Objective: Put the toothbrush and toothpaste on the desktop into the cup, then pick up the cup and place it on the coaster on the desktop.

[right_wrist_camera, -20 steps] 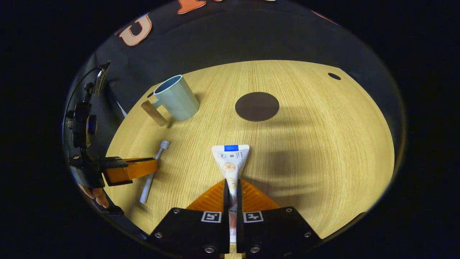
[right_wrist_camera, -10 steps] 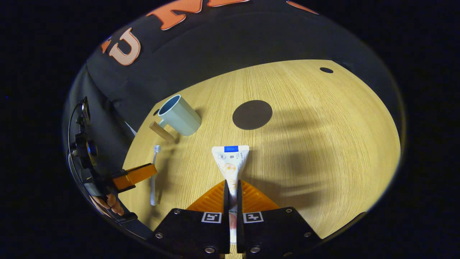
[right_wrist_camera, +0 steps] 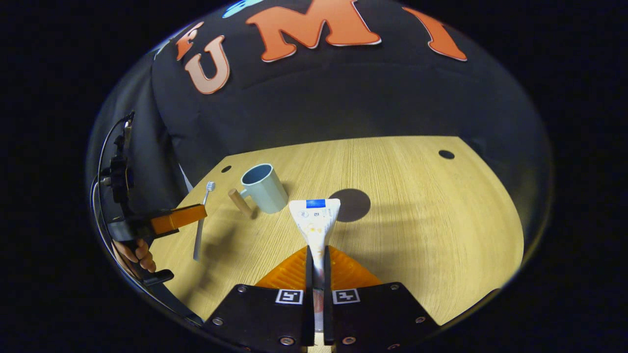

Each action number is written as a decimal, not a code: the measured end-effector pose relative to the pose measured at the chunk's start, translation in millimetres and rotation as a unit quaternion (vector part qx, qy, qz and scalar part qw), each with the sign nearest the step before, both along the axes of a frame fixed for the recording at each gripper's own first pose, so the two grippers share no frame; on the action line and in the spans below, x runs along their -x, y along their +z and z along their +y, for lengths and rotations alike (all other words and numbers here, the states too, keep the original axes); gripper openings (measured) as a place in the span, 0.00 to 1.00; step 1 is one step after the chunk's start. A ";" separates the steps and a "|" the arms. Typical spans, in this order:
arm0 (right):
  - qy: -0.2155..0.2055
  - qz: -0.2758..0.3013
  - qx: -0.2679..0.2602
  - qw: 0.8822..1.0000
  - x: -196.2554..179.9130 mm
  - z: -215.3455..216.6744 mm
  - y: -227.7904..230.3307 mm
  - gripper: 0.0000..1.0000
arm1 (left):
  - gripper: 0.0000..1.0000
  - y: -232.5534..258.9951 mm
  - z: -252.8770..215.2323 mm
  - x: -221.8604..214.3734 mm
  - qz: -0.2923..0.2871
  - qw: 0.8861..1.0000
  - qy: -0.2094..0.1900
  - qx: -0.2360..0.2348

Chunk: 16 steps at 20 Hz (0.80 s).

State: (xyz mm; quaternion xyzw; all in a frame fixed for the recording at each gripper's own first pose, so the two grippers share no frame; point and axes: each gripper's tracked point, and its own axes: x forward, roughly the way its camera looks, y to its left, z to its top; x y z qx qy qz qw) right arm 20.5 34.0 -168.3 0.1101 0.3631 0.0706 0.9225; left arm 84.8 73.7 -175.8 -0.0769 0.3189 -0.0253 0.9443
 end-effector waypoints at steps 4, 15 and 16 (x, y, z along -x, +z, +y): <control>0.000 -0.038 0.002 0.999 -7.6 1.4 27.5 0.07 | 0.04 15.4 5.1 -19.0 -0.037 0.999 0.000 -0.004; 0.027 -0.123 0.042 0.991 -37.4 1.5 43.1 0.07 | 0.04 64.5 7.0 -82.9 -0.140 0.989 0.047 0.030; 0.027 -0.130 0.051 0.990 -41.4 0.3 40.9 0.07 | 0.04 67.2 6.4 -92.2 -0.148 0.987 0.048 0.030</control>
